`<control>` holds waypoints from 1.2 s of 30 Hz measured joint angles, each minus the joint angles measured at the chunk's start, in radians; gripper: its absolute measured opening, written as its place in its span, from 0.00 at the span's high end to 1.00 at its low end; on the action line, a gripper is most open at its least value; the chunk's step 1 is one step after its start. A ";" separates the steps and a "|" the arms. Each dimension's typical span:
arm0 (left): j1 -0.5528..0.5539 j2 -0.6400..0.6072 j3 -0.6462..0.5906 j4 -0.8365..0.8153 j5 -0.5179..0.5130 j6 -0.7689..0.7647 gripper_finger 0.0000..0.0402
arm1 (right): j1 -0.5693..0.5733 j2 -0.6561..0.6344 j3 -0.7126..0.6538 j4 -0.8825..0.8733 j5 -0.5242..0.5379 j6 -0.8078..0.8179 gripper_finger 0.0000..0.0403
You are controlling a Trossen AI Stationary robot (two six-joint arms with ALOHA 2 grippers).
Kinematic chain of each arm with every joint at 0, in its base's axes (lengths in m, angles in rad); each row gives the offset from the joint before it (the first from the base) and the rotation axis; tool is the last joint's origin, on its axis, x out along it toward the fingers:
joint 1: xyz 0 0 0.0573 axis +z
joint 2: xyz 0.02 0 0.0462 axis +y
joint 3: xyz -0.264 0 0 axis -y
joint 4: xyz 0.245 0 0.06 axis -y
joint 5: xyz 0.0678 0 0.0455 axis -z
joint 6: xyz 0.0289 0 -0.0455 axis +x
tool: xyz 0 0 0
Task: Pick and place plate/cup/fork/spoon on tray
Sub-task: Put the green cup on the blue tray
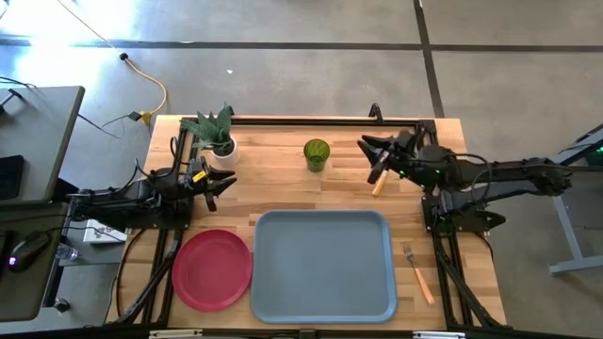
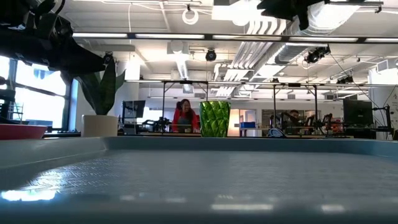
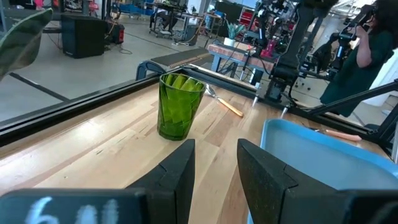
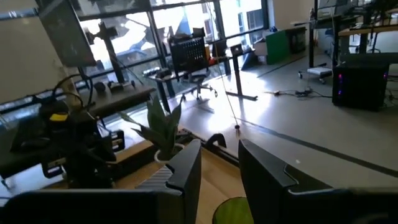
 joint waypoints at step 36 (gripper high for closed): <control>0.000 0.000 0.000 -0.001 -0.001 -0.062 0.72 | -0.223 0.493 0.364 -0.354 -0.442 -0.198 0.75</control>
